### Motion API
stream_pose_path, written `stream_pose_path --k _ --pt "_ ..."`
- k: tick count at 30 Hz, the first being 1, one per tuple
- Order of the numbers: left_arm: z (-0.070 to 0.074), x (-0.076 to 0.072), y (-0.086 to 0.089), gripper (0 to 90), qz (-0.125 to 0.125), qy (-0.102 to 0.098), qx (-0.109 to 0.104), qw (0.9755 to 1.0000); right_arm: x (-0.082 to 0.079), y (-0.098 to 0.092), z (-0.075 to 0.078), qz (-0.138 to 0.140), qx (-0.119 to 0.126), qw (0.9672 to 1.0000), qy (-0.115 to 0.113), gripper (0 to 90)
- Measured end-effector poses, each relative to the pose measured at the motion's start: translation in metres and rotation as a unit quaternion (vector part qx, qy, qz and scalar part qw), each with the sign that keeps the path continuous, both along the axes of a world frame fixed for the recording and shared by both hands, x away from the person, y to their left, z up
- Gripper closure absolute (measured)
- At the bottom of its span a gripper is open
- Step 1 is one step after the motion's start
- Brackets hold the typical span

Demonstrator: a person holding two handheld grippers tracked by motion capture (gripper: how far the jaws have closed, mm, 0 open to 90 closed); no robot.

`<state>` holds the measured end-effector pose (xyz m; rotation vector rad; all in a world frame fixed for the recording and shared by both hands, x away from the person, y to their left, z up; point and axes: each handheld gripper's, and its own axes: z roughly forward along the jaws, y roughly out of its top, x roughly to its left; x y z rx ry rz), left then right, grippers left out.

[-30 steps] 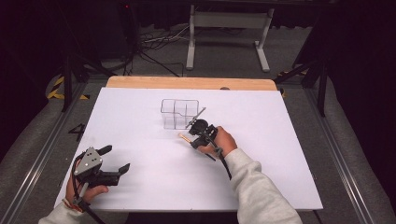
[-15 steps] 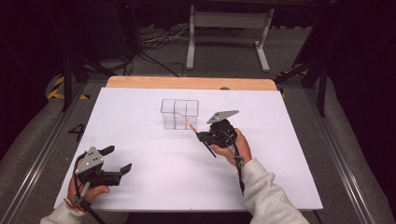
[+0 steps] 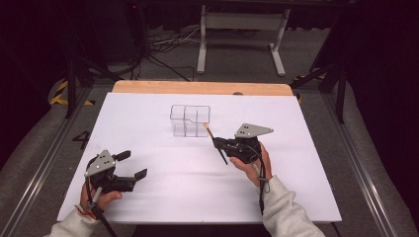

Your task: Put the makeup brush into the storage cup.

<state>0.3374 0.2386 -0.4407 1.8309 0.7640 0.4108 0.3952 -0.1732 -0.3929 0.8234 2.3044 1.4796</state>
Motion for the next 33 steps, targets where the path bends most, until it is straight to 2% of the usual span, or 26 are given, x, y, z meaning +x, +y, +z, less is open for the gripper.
stream_pose_path --k 2,4,7,9,12,14,15,16,23,25,26,28,30,32,33 --pt "0.003 0.002 -0.002 12.4 -0.004 -0.003 -0.002 1.0 0.0 0.0 -0.002 0.0 0.001 1.0 -0.002 84.1" --pt "0.006 0.005 -0.008 15.8 -0.014 -0.003 -0.014 0.9998 -0.002 -0.002 -0.004 0.001 0.011 0.9999 -0.013 84.1" --pt "0.01 0.011 -0.023 18.5 -0.031 0.001 -0.027 0.9991 -0.003 -0.003 -0.004 0.002 0.022 0.9994 -0.026 84.0" --pt "0.012 0.014 -0.033 20.2 -0.031 -0.013 -0.028 0.9991 -0.005 -0.004 -0.003 0.005 0.037 0.9987 -0.035 84.1" --pt "0.01 0.017 -0.041 23.9 -0.033 -0.014 -0.037 0.9987 -0.006 -0.004 -0.003 0.002 0.039 0.9985 -0.037 84.0" --pt "0.01 0.02 -0.05 22.4 -0.037 -0.013 -0.034 0.9987 -0.008 -0.005 -0.004 0.002 0.047 0.9982 -0.039 84.1" --pt "0.011 0.022 -0.053 20.9 -0.047 -0.009 -0.039 0.9981 -0.009 -0.004 -0.004 0.005 0.044 0.9981 -0.042 84.1" --pt "0.012 0.022 -0.056 20.8 -0.049 -0.01 -0.04 0.9979 -0.01 -0.004 -0.003 0.007 0.052 0.9975 -0.047 84.0" --pt "0.024 0.03 -0.076 10.2 -0.066 -0.032 -0.05 0.9961 -0.014 -0.002 -0.003 0.012 0.065 0.996 -0.06 84.0" --pt "0.027 0.032 -0.081 5.3 -0.072 -0.046 -0.045 0.9953 -0.015 -0.001 -0.002 0.015 0.068 0.9957 -0.06 84.1" --pt "0.029 0.032 -0.082 3.2 -0.075 -0.05 -0.05 0.9947 -0.016 -0.001 -0.003 0.016 0.072 0.9953 -0.063 84.0" --pt "0.032 0.033 -0.087 1.9 -0.07 -0.059 -0.047 0.9947 -0.016 0.0 -0.002 0.02 0.074 0.995 -0.064 84.1" --pt "0.035 0.034 -0.092 1.9 -0.079 -0.063 -0.067 0.9927 -0.017 0.0 -0.002 0.022 0.082 0.9939 -0.069 84.0" --pt "0.037 0.034 -0.093 3.1 -0.08 -0.065 -0.071 0.9922 -0.017 0.001 -0.002 0.024 0.083 0.9939 -0.069 84.0" --pt "0.038 0.034 -0.096 3.4 -0.084 -0.063 -0.082 0.991 -0.018 0.001 -0.002 0.026 0.087 0.9933 -0.072 84.0"
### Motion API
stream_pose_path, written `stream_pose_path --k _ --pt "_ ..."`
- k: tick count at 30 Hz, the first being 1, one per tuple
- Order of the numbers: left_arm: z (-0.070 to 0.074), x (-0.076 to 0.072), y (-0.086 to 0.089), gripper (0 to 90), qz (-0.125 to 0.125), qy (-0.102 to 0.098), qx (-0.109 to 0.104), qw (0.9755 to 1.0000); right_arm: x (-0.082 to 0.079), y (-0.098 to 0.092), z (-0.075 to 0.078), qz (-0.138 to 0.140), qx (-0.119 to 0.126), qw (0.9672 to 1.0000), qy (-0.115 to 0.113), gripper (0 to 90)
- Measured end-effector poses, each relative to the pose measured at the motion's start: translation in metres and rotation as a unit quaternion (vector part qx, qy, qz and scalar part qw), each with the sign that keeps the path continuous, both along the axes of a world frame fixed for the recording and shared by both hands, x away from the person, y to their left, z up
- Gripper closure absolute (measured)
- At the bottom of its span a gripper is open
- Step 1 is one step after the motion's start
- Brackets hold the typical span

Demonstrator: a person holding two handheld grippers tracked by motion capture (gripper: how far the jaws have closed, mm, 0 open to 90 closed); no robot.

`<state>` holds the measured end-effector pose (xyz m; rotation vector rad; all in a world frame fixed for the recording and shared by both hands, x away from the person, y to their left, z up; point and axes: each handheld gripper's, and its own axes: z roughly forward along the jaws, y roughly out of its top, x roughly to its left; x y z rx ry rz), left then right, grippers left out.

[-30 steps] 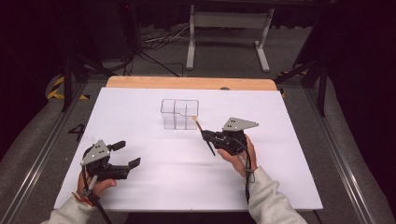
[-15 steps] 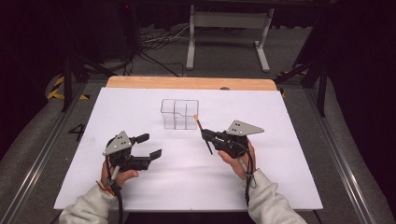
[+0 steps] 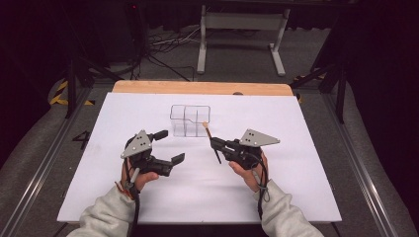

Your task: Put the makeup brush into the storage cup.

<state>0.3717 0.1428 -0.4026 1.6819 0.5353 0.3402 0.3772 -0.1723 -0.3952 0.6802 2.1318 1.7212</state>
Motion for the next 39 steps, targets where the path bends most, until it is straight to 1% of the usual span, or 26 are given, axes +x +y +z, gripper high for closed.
stream_pose_path --k 3,4,5,6,8,9,10,11,12,13,15,16,18,19,20,21,22,23,24,26,27,28,30,34,36,39 --pt "0.004 0.002 -0.009 7.2 -0.018 0.003 -0.011 0.9998 -0.001 0.002 -0.001 0.007 0.011 0.9999 0.0 84.0" --pt "0.005 0.003 -0.011 10.5 -0.028 0.003 -0.014 0.9995 -0.001 0.002 -0.002 0.007 0.013 0.9999 -0.004 84.0" --pt "0.006 0.003 -0.015 13.7 -0.03 0.003 -0.017 0.9994 -0.002 0.003 -0.003 0.011 0.018 0.9998 -0.005 84.0" --pt "0.006 0.003 -0.018 13.7 -0.035 0.004 -0.022 0.9991 -0.002 0.003 -0.003 0.011 0.018 0.9998 -0.005 84.0" --pt "0.008 0.004 -0.025 19.3 -0.04 0.001 -0.034 0.9986 -0.003 0.005 -0.004 0.016 0.019 0.9997 -0.006 84.0" --pt "0.008 0.004 -0.025 23.7 -0.04 0.001 -0.034 0.9986 -0.003 0.005 -0.004 0.016 0.019 0.9997 -0.006 84.0" --pt "0.008 0.004 -0.027 23.7 -0.045 0.005 -0.043 0.998 -0.003 0.006 -0.006 0.019 0.018 0.9996 -0.006 84.0" --pt "0.008 0.005 -0.029 29.0 -0.044 0.008 -0.047 0.9979 -0.004 0.008 -0.007 0.022 0.019 0.9996 -0.005 84.0" --pt "0.008 0.005 -0.031 29.0 -0.05 0.01 -0.049 0.9975 -0.004 0.008 -0.007 0.022 0.019 0.9996 -0.005 84.0" --pt "0.008 0.005 -0.033 35.7 -0.055 0.005 -0.051 0.9971 -0.005 0.01 -0.008 0.023 0.019 0.9995 -0.008 84.0" --pt "0.008 0.004 -0.035 37.5 -0.056 0.007 -0.05 0.9971 -0.005 0.011 -0.008 0.025 0.017 0.9995 -0.008 84.0" --pt "0.008 0.004 -0.037 37.6 -0.063 0.008 -0.055 0.9965 -0.005 0.012 -0.009 0.027 0.017 0.9994 -0.009 84.0" --pt "0.009 0.003 -0.038 42.9 -0.061 0.007 -0.055 0.9966 -0.006 0.014 -0.012 0.028 0.011 0.9995 -0.009 84.0" --pt "0.009 0.003 -0.039 44.5 -0.068 0.01 -0.059 0.9959 -0.006 0.015 -0.013 0.03 0.01 0.9995 -0.008 84.0" --pt "0.009 0.003 -0.039 49.8 -0.068 0.01 -0.059 0.9959 -0.006 0.015 -0.013 0.03 0.01 0.9995 -0.008 84.0" --pt "0.009 0.003 -0.04 49.8 -0.067 0.013 -0.057 0.996 -0.007 0.017 -0.014 0.031 0.009 0.9994 -0.009 84.0" --pt "0.009 0.003 -0.04 53.5 -0.068 0.015 -0.06 0.9958 -0.007 0.019 -0.015 0.032 0.007 0.9994 -0.007 84.0" --pt "0.008 0.003 -0.041 56.2 -0.065 0.014 -0.052 0.9964 -0.007 0.02 -0.016 0.032 0.005 0.9994 -0.009 84.0" --pt "0.008 0.002 -0.041 61.5 -0.062 0.014 -0.052 0.9966 -0.008 0.021 -0.017 0.031 0.003 0.9994 -0.012 84.0" --pt "0.008 0.003 -0.041 66.7 -0.065 0.015 -0.054 0.9963 -0.008 0.022 -0.017 0.033 0.004 0.9994 -0.011 84.1" --pt "0.007 0.002 -0.041 66.7 -0.064 0.014 -0.051 0.9966 -0.008 0.022 -0.018 0.031 0.002 0.9994 -0.012 84.2" --pt "0.007 0.003 -0.041 70.7 -0.063 0.017 -0.053 0.9965 -0.009 0.023 -0.018 0.031 -0.001 0.9994 -0.013 84.2" --pt "0.006 0.003 -0.042 72.0 -0.061 0.018 -0.047 0.9969 -0.01 0.025 -0.019 0.028 -0.008 0.9994 -0.017 84.2" --pt "0.004 0.003 -0.043 77.1 -0.058 0.021 -0.043 0.9972 -0.011 0.026 -0.018 0.026 -0.012 0.9994 -0.021 84.3" --pt "0.003 0.003 -0.044 82.9 -0.056 0.02 -0.041 0.9974 -0.012 0.027 -0.018 0.029 -0.011 0.9993 -0.022 84.2" --pt "0.003 0.003 -0.044 83.2 -0.053 0.016 -0.036 0.9978 -0.012 0.028 -0.019 0.025 -0.016 0.9993 -0.024 84.2"
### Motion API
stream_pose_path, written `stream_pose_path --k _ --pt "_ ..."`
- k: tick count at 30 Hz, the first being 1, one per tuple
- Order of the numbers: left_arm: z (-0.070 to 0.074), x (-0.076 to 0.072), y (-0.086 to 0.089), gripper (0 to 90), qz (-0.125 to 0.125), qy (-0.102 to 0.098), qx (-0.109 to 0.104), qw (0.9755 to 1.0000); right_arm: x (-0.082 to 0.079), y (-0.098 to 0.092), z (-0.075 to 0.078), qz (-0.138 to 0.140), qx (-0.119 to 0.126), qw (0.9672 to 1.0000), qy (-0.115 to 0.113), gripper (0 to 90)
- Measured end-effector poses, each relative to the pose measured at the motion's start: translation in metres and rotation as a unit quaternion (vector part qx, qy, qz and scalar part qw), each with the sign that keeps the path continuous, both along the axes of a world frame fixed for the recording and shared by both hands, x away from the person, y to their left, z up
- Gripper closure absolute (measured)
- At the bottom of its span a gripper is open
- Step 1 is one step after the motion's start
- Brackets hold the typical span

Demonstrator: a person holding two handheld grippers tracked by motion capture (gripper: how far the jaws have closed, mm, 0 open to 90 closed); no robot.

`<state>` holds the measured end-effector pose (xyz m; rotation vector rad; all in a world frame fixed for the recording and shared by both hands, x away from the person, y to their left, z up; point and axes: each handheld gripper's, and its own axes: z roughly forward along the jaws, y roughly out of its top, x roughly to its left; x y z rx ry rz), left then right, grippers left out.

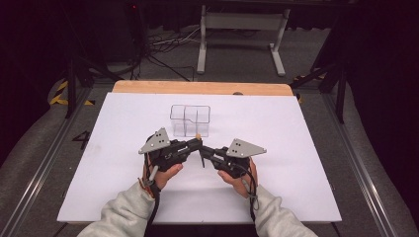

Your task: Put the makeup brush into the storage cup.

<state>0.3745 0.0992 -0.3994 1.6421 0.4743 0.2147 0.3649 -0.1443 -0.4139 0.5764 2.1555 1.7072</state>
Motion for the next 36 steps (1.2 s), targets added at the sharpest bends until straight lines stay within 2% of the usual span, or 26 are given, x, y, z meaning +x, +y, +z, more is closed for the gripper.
stream_pose_path --k 12,17,22,24,26,27,28,33,34,36 --pt "0.001 0.0 0.002 83.6 0.0 -0.004 0.005 1.0 -0.002 0.003 0.0 -0.009 -0.006 0.9999 -0.01 83.4" --pt "0.004 0.0 0.007 83.6 0.002 -0.011 0.005 0.9999 -0.003 0.004 -0.002 -0.017 -0.021 0.9996 -0.011 76.9" --pt "0.006 0.001 0.012 83.5 0.006 -0.014 0.006 0.9999 -0.002 0.003 -0.003 -0.03 -0.029 0.9991 -0.012 60.5" --pt "0.007 0.001 0.015 83.5 0.007 -0.017 0.007 0.9998 -0.002 0.002 -0.002 -0.04 -0.035 0.9985 -0.013 48.8" --pt "0.008 0.002 0.017 83.6 0.009 -0.019 0.009 0.9997 -0.001 0.0 -0.002 -0.042 -0.041 0.9982 -0.012 43.7" --pt "0.008 0.002 0.018 83.6 0.01 -0.02 0.011 0.9997 0.0 -0.001 -0.002 -0.046 -0.044 0.9979 -0.011 36.2" --pt "0.008 0.001 0.019 83.5 0.011 -0.02 0.013 0.9996 0.0 -0.002 -0.001 -0.049 -0.048 0.9976 -0.01 33.0" --pt "0.009 0.002 0.022 83.6 0.021 -0.023 0.017 0.9994 0.0 -0.007 0.003 -0.063 -0.057 0.9961 -0.022 24.7" --pt "0.008 0.002 0.023 83.6 0.024 -0.024 0.017 0.9993 -0.001 -0.01 0.005 -0.074 -0.069 0.9941 -0.038 21.3" --pt "0.008 0.002 0.023 83.5 0.024 -0.023 0.02 0.9992 -0.001 -0.011 0.006 -0.078 -0.069 0.9937 -0.042 19.7"
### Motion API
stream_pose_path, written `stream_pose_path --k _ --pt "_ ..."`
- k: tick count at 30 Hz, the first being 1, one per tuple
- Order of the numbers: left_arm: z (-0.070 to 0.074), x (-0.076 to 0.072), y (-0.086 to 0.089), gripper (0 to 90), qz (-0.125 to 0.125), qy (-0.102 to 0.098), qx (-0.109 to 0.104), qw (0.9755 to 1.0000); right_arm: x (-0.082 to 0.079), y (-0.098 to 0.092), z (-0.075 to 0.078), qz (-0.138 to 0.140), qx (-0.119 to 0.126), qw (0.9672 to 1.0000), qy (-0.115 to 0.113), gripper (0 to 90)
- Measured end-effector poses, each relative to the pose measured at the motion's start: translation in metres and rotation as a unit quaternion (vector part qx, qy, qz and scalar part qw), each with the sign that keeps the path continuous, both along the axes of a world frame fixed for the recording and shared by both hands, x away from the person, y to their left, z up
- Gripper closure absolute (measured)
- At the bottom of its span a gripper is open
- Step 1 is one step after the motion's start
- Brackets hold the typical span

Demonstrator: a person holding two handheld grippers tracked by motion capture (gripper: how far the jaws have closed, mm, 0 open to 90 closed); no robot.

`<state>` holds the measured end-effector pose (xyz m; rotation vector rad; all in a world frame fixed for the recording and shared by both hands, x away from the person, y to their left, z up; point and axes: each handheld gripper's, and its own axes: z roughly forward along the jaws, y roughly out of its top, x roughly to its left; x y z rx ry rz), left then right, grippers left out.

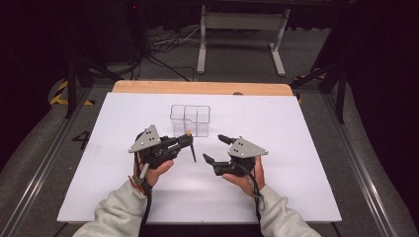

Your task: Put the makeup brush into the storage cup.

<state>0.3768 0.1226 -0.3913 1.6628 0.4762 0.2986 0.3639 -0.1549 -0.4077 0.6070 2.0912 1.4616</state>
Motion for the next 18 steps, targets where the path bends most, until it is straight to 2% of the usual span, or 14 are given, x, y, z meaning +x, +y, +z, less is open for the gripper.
stream_pose_path --k 4,9,14,18 --pt "-0.001 0.001 0.001 83.5 0.002 0.0 0.006 1.0 -0.002 -0.011 0.007 -0.028 -0.008 0.9993 -0.022 12.3" --pt "-0.003 0.001 0.004 83.5 0.005 -0.002 0.013 0.9999 -0.002 -0.023 0.012 -0.052 -0.008 0.9981 -0.031 8.2" --pt "-0.005 0.001 0.005 83.5 0.011 -0.005 0.012 0.9999 -0.004 -0.037 0.015 -0.066 -0.01 0.997 -0.037 8.0" --pt "-0.005 0.001 0.004 83.5 0.009 -0.008 0.018 0.9998 -0.007 -0.05 0.015 -0.083 -0.024 0.9949 -0.051 9.1"
